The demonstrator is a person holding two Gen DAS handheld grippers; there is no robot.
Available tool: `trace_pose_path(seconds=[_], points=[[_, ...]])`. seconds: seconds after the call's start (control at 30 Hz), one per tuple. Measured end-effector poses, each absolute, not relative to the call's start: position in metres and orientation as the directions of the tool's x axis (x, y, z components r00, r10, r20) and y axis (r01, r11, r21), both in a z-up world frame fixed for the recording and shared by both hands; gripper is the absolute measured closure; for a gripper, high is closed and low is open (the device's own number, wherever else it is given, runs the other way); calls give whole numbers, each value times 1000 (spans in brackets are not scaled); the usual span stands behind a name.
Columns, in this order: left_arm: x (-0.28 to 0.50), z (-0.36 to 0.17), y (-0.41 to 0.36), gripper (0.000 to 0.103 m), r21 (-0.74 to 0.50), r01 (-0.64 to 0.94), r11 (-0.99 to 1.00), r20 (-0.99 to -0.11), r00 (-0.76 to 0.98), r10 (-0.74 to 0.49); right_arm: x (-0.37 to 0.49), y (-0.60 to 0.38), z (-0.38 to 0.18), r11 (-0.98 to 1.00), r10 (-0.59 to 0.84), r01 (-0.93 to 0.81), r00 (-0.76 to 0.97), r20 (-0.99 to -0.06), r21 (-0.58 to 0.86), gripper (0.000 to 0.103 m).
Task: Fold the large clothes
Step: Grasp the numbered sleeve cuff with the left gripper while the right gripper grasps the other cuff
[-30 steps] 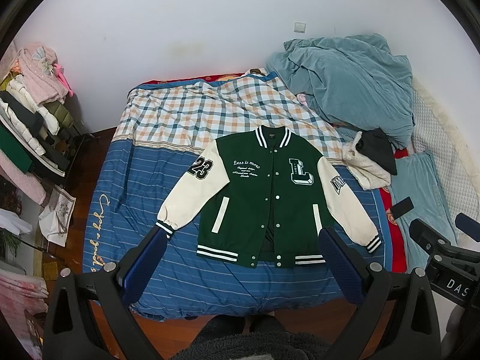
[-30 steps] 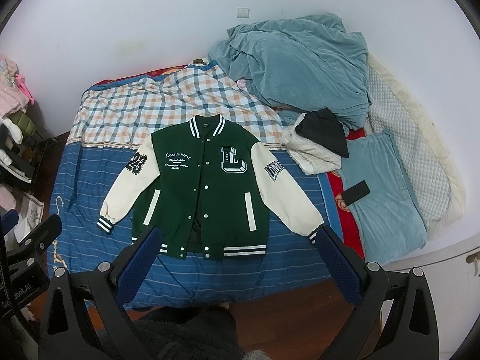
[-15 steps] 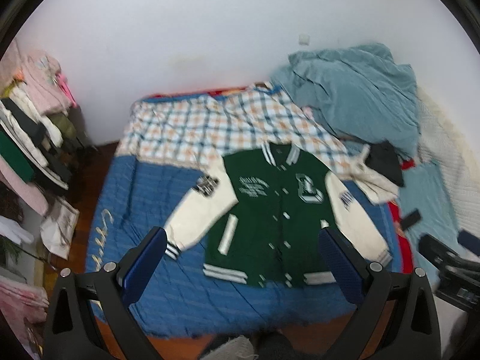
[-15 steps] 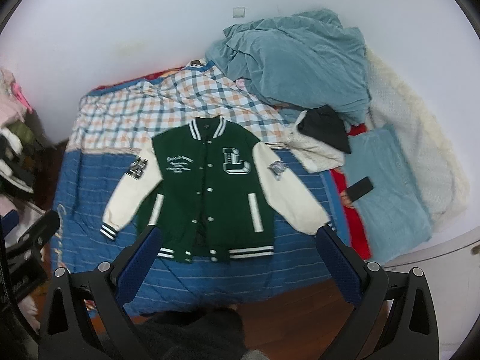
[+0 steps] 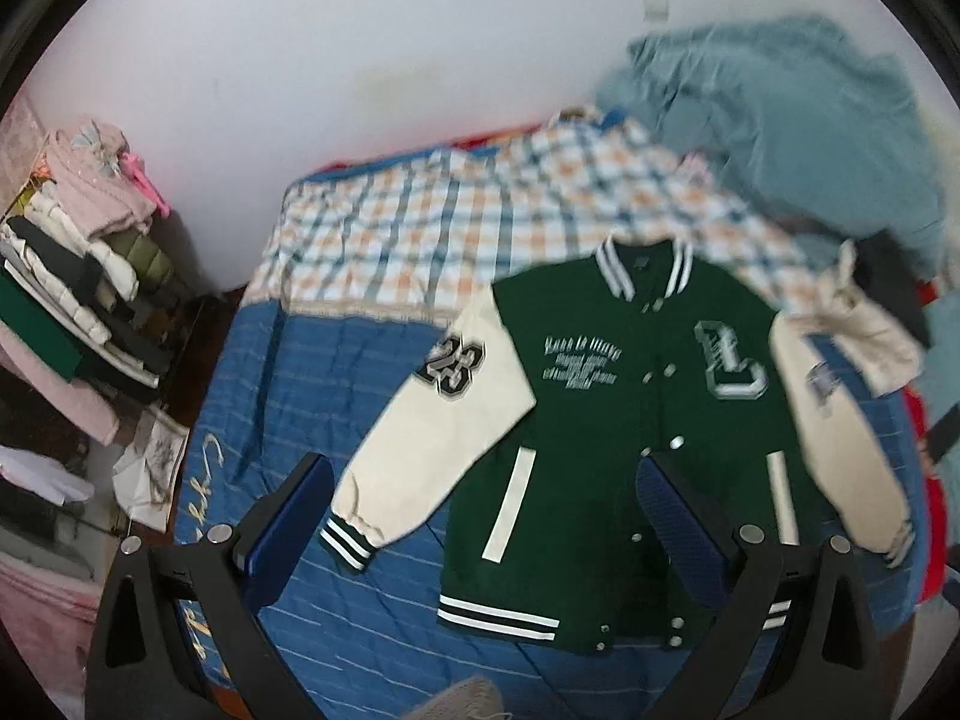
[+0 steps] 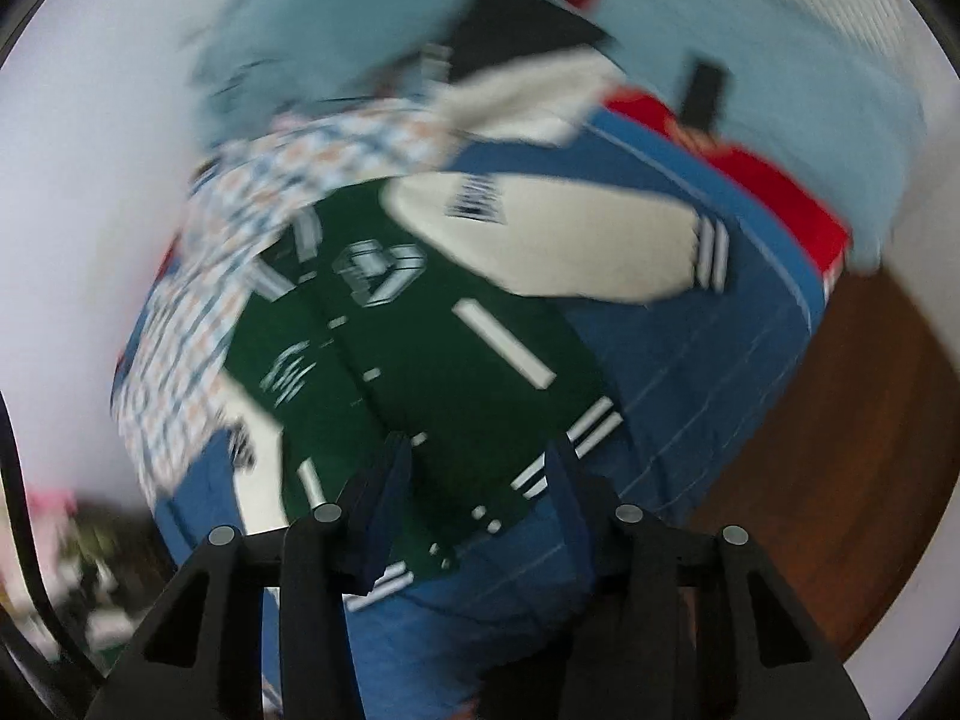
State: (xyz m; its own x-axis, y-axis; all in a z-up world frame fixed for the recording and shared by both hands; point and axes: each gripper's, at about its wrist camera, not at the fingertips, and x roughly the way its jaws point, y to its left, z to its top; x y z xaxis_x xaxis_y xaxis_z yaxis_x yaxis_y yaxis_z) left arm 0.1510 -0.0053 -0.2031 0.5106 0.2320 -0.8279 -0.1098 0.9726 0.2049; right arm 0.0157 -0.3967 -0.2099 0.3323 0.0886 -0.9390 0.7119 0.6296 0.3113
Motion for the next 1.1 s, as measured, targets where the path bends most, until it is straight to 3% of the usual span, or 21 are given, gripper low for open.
trace_pose_path(seconds=[0.1, 0.33, 0.53, 0.67, 0.7, 0.77, 0.8, 0.9, 1.1], points=[[168, -256, -19, 0, 251, -128, 960, -846, 452, 282, 6, -456, -287, 485, 98, 808, 330, -939, 334, 37], [205, -366, -48, 0, 318, -185, 930, -892, 273, 359, 2, -572, -480, 125, 173, 887, 422, -890, 445, 36], [236, -440, -70, 0, 362, -198, 911, -892, 210, 400, 18, -621, -586, -94, 156, 828, 560, -813, 553, 34], [262, -481, -79, 0, 387, -193, 902, -884, 201, 422, 41, -630, -589, -67, 92, 819, 574, -814, 570, 35], [268, -492, -81, 0, 388, -187, 902, -883, 203, 422, 45, -632, -588, -56, 75, 815, 579, -812, 577, 39], [279, -510, -82, 0, 391, -173, 904, -883, 207, 421, 55, -632, -582, -41, 50, 818, 575, -816, 574, 66], [282, -514, -82, 0, 388, -170, 906, -884, 210, 418, 59, -636, -585, -40, 43, 821, 571, -820, 570, 92], [286, -523, -77, 0, 371, -166, 914, -891, 212, 401, 80, -641, -562, 7, -3, 829, 559, -829, 559, 95], [281, -522, -48, 0, 288, -215, 933, -926, 188, 329, 145, -621, -447, 275, -109, 768, 622, -775, 578, 96]])
